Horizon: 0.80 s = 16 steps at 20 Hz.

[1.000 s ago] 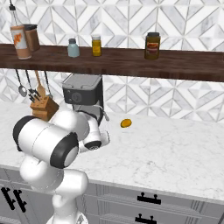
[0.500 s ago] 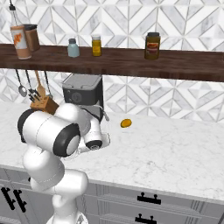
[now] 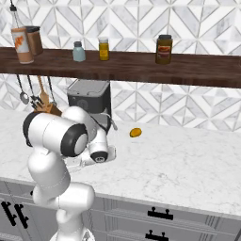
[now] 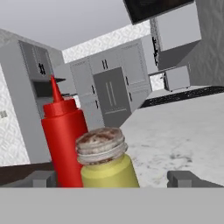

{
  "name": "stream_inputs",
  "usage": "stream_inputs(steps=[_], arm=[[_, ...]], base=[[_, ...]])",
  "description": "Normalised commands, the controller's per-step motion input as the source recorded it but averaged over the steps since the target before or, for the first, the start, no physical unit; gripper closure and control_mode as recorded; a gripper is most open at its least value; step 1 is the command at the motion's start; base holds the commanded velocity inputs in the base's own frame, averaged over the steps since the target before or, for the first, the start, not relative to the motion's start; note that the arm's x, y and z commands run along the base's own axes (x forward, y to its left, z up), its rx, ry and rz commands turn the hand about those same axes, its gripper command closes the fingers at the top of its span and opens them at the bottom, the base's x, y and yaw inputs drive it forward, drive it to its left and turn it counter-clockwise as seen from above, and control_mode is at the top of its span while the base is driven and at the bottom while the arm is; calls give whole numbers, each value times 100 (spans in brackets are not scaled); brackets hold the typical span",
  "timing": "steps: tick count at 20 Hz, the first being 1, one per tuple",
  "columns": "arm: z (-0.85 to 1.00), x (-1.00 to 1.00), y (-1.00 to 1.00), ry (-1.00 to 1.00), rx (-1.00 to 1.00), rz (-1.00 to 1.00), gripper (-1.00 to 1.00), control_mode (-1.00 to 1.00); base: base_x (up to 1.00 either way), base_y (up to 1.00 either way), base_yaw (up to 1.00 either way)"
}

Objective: Put the shaker and condiment bottle from the counter next to their counterparts in the cabinet.

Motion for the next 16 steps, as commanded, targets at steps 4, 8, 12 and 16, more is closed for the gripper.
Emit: stream_inputs(steps=[4,8,12,16], arm=[[-5,5,12,3,5,0,-100,-100],[-15,8,12,8,2,1,100,-100],[-1,6,-1,3,0,0,100,-100],[24,3,-15,0,0,0,100,-100]], base=[[0,0,0],[0,0,0],[0,0,0],[0,0,0]])
